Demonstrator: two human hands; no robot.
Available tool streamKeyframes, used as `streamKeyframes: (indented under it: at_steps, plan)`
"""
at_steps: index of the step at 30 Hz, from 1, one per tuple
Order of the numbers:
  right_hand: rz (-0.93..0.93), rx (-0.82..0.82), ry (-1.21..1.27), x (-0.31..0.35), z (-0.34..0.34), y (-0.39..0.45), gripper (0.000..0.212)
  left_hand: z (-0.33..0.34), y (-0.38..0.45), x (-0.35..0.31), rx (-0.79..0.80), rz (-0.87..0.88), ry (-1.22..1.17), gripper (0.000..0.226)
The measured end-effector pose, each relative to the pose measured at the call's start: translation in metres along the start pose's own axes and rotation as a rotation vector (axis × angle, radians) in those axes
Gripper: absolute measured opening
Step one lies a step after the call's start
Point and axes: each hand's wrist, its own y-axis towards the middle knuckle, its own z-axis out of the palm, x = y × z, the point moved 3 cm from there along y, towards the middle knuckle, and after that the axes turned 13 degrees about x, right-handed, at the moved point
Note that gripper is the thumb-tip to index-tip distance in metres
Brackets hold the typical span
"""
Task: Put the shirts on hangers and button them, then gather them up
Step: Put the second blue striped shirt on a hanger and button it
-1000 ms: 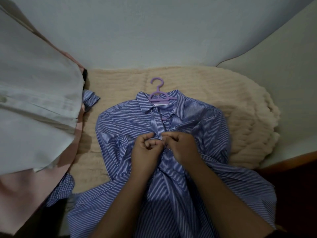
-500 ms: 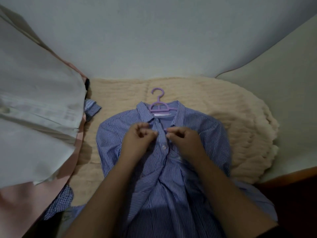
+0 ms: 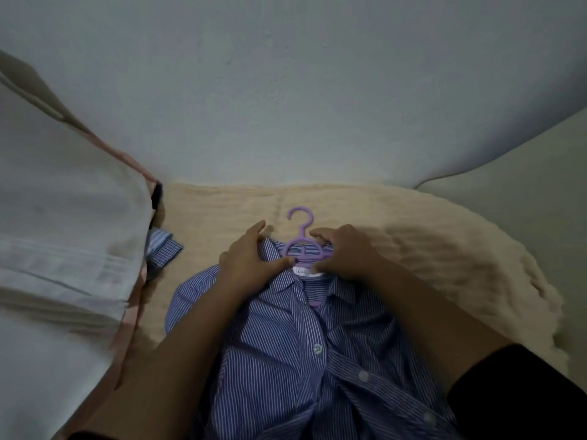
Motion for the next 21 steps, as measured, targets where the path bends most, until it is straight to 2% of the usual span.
streamKeyframes:
  at_steps: [5,9,14,18,21]
  plan:
    - [-0.069,-0.109,-0.114,0.008,0.000,0.003,0.065,-0.007,-0.001,-0.002,-0.121,0.124,-0.086,0.096]
    - [-0.134,-0.340,-0.129,0.016,-0.015,0.018,0.068,-0.032,0.015,-0.012,-0.255,0.206,-0.087,0.088]
    - [-0.229,-0.609,-0.154,0.021,-0.044,0.044,0.059,-0.061,0.051,-0.026,-0.298,0.302,-0.078,0.088]
    - [-0.175,-0.564,-0.193,0.020,-0.067,0.068,0.061,-0.064,0.073,-0.022,-0.246,0.316,-0.133,0.089]
    - [-0.150,-0.515,-0.210,0.014,-0.058,0.073,0.063,-0.050,0.072,-0.015,-0.173,0.279,-0.164,0.091]
